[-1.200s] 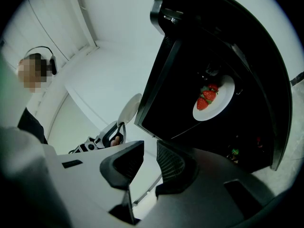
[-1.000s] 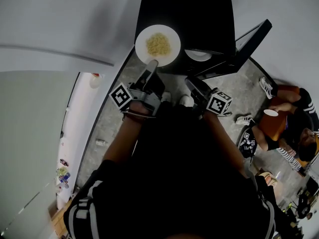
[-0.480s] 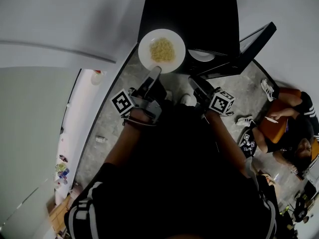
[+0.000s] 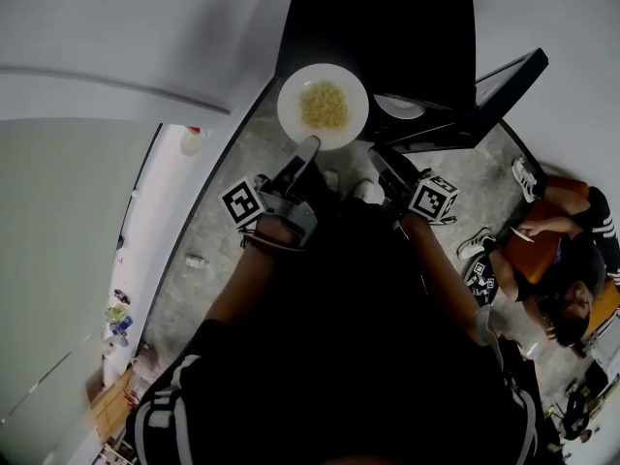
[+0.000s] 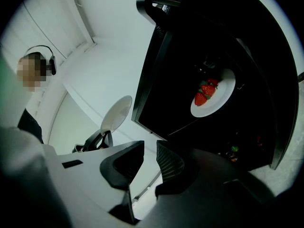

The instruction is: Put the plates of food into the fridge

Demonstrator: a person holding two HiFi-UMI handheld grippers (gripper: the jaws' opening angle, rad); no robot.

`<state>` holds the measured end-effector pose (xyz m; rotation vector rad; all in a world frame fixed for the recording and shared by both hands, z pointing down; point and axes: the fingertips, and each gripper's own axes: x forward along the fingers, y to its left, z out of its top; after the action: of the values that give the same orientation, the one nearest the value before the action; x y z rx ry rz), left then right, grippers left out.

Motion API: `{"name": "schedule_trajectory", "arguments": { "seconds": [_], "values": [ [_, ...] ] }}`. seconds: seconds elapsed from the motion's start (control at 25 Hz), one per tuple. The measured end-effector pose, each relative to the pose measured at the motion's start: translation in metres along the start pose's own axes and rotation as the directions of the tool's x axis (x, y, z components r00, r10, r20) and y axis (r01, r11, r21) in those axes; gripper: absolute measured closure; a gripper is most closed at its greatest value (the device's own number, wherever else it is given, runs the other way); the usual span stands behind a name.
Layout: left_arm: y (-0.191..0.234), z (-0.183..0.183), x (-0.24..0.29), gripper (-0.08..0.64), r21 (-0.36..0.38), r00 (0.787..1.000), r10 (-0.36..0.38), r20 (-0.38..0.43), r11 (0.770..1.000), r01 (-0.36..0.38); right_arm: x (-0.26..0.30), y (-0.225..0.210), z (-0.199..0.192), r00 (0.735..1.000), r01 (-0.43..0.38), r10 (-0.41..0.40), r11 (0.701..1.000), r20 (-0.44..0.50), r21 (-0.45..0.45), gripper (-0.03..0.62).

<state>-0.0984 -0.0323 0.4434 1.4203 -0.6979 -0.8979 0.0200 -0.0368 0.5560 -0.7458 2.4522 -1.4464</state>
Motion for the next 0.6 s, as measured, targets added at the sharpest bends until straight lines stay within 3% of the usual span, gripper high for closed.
{"name": "schedule_trajectory", "arguments": {
  "seconds": [0.6],
  "values": [
    [0.019,-0.007,-0.018,0.509,-0.041,1.0,0.017,-0.003,0.999,-0.017,0.007,-0.012,-0.006,0.999,-0.002,0.003,1.0,-0.054,0.01,0.494]
  ]
}}
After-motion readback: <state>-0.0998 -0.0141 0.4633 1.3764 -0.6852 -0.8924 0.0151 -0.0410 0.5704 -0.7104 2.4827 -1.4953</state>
